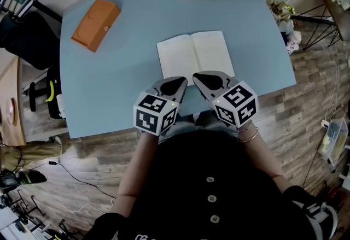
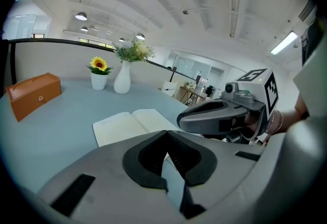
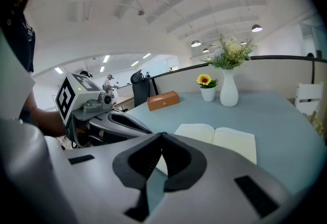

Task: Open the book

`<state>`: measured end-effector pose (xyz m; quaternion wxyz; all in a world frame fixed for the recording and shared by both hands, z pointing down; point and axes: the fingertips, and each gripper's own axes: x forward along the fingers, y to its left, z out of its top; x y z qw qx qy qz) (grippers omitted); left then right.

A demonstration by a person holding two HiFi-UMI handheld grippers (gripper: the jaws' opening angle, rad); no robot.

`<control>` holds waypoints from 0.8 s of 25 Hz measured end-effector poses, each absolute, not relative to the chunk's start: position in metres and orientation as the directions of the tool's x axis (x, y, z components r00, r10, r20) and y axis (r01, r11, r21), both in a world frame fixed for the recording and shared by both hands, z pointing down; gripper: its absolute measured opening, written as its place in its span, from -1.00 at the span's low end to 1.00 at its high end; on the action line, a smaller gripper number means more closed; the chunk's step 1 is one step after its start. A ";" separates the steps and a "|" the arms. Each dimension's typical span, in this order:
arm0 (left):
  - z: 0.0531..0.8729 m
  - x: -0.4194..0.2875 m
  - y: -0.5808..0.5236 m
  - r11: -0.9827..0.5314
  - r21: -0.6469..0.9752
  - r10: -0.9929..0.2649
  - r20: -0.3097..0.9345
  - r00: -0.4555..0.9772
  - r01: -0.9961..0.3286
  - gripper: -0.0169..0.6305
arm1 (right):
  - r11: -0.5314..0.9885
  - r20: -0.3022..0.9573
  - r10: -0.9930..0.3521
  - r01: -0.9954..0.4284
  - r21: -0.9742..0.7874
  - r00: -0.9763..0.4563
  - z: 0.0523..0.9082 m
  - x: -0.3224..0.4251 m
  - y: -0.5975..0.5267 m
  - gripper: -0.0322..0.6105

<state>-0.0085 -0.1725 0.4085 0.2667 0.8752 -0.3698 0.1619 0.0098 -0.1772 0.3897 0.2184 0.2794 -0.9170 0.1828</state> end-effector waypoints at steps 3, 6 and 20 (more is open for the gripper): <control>0.410 -0.009 -0.172 -0.583 0.356 -0.556 0.480 0.678 -0.730 -0.91 | 0.779 0.503 -0.429 -0.589 -0.214 -0.750 0.390 0.009 -0.176 -0.90; 0.411 -0.008 -0.172 -0.585 0.355 -0.554 0.482 0.679 -0.729 -0.91 | 0.781 0.504 -0.427 -0.587 -0.214 -0.751 0.391 0.008 -0.176 -0.90; 0.412 -0.006 -0.169 -0.590 0.369 -0.540 0.481 0.691 -0.718 -0.91 | 0.783 0.514 -0.418 -0.584 -0.214 -0.749 0.393 0.008 -0.172 -0.90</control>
